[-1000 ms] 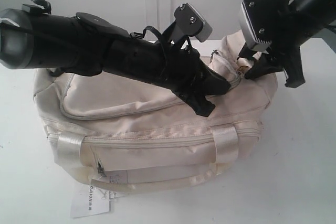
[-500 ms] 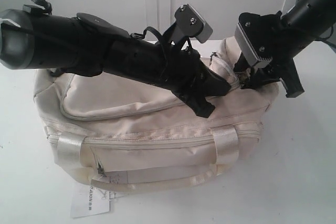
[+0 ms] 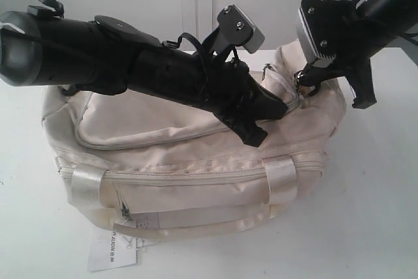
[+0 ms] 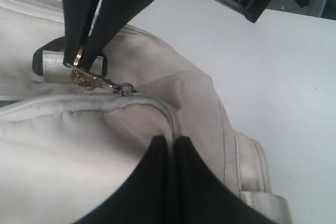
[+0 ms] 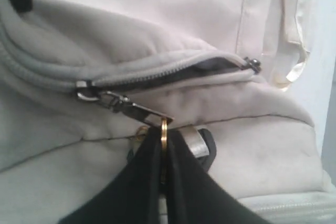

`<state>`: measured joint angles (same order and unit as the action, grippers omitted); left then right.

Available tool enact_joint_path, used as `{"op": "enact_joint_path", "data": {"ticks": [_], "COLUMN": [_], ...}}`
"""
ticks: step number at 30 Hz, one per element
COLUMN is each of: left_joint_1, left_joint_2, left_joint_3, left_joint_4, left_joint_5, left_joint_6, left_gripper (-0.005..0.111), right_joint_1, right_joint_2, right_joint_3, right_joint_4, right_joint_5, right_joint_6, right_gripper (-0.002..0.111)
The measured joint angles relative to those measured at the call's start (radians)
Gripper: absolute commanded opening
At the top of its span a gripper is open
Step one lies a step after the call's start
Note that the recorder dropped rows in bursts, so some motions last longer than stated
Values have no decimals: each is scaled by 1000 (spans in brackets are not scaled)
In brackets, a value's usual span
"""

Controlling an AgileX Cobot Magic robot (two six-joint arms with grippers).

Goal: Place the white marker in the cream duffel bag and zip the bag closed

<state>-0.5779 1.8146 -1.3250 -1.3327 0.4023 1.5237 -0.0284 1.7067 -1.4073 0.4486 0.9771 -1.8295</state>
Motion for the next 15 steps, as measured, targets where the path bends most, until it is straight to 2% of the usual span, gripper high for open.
{"op": "enact_joint_path", "data": {"ticks": [5,9,15], "left_joint_1": [0,2,4], "left_joint_2": [0,0,0], "left_joint_3": [0,0,0], "left_joint_4": [-2,-6,-8], "left_joint_5": [-2,-4,0], "left_joint_6": [0,0,0], "left_gripper": [0,0,0], "right_joint_1": [0,0,0], "right_joint_2": [-4,-5,-6], "right_joint_3": [0,2,2], "right_joint_4": [8,98,128], "right_joint_5": [-29,-101,-155], "right_joint_6": [132,236,277], "right_gripper": [0,0,0]}}
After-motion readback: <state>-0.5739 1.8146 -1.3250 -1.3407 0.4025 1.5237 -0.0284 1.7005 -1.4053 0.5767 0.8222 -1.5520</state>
